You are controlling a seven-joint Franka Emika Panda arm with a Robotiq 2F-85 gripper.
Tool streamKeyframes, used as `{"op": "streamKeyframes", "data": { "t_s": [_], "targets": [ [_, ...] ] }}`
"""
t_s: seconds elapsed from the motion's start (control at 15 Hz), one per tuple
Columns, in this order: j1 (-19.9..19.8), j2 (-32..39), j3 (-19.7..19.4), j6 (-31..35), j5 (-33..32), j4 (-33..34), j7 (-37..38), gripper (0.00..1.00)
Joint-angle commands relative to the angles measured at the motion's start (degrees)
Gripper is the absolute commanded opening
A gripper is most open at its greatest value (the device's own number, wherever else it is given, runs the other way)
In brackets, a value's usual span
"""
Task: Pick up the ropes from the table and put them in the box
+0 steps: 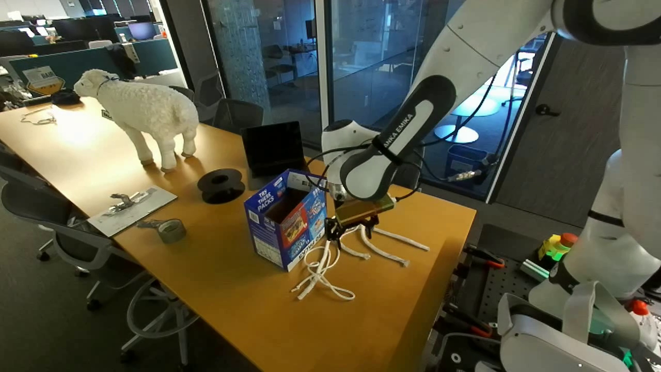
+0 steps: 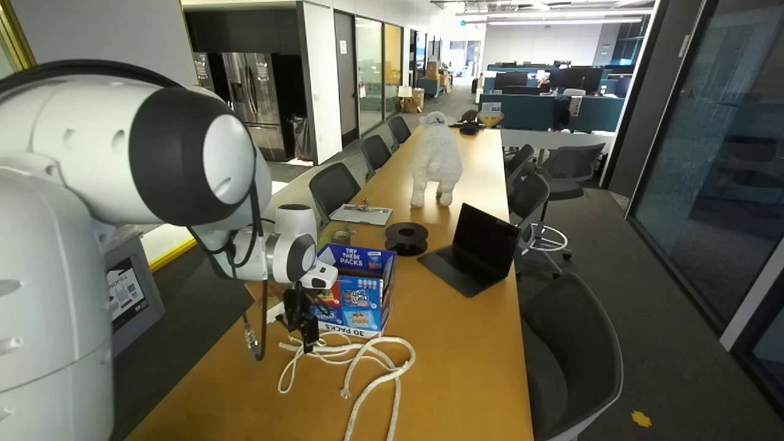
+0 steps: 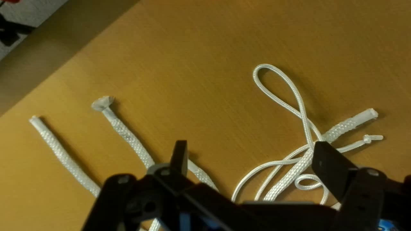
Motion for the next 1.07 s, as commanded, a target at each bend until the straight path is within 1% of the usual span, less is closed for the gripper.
{"op": "streamKeyframes", "data": {
  "t_s": [0.0,0.2,0.4,0.53,1.0],
  "targets": [
    [1.33,7.63,-0.71,-1.07,6.96,8.42,2.43,1.00],
    [2.05,12.73,-0.72,-0.46,11.50,13.11,4.04,1.00],
    [2.97,16.31,-0.87,0.55,14.23,16.39,5.68,1.00],
    [4.16,18.51,-1.26,1.53,14.33,17.96,6.91,1.00],
    [6.04,26.01,-1.41,1.98,14.19,23.36,8.18,1.00]
  ]
}}
